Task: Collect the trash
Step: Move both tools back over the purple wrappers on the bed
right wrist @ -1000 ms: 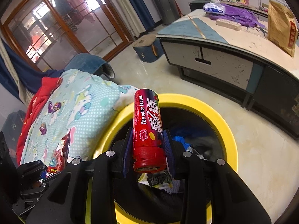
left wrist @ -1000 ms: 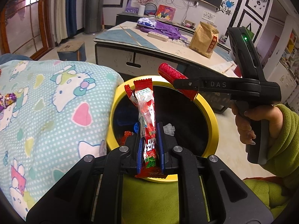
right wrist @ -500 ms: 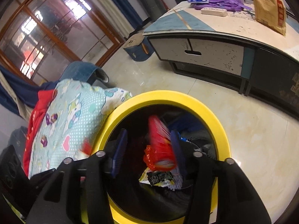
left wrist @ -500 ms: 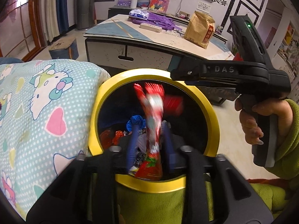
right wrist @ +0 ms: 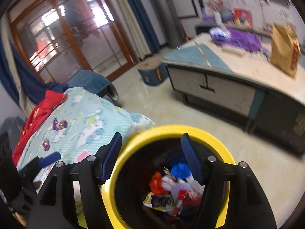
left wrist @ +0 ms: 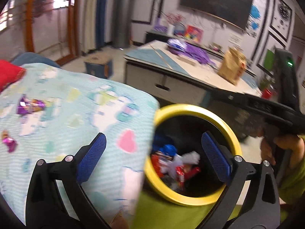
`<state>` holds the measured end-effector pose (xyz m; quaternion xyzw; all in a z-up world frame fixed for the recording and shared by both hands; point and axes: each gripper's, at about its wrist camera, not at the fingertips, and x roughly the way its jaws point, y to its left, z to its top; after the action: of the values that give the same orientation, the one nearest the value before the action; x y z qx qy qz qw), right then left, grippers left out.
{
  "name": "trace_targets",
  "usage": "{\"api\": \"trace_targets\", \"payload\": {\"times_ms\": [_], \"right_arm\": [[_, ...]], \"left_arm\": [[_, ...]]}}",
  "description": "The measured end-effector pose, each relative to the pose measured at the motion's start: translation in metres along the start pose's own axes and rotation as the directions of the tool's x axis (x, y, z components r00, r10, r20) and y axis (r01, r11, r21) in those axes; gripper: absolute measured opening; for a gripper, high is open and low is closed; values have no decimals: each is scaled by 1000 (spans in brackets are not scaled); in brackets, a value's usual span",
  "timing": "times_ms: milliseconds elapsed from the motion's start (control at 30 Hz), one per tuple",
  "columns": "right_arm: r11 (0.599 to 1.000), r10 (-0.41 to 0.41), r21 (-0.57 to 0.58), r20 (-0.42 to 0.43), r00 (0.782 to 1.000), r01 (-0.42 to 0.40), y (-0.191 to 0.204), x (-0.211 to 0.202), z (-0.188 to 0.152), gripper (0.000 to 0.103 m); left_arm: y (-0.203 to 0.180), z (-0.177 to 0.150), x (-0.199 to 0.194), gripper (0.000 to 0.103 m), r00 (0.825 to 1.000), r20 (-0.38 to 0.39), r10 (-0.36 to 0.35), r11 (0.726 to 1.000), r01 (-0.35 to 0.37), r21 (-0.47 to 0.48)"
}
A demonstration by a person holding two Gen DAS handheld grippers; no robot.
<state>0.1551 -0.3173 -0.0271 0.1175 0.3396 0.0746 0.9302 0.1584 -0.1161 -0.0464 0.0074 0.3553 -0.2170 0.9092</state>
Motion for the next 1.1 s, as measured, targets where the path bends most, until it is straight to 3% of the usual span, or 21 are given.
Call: {"api": "trace_targets", "payload": {"times_ms": [267, 567, 867, 1100], "right_arm": [[987, 86, -133, -2, 996, -86, 55, 9, 1, 71], [960, 167, -220, -51, 985, -174, 112, 34, 5, 71], [920, 223, -302, -124, 967, -251, 166, 69, 5, 71], [872, 225, -395, -200, 954, -288, 204, 105, 6, 71]], "left_arm": [[48, 7, -34, 92, 984, 103, 142, 985, -131, -109], [108, 2, -63, 92, 949, 129, 288, 936, -250, -249], [145, -8, -79, 92, 927, 118, 357, 893, -301, -336], [179, -18, -85, 92, 920, 88, 381, 848, -310, -429]]}}
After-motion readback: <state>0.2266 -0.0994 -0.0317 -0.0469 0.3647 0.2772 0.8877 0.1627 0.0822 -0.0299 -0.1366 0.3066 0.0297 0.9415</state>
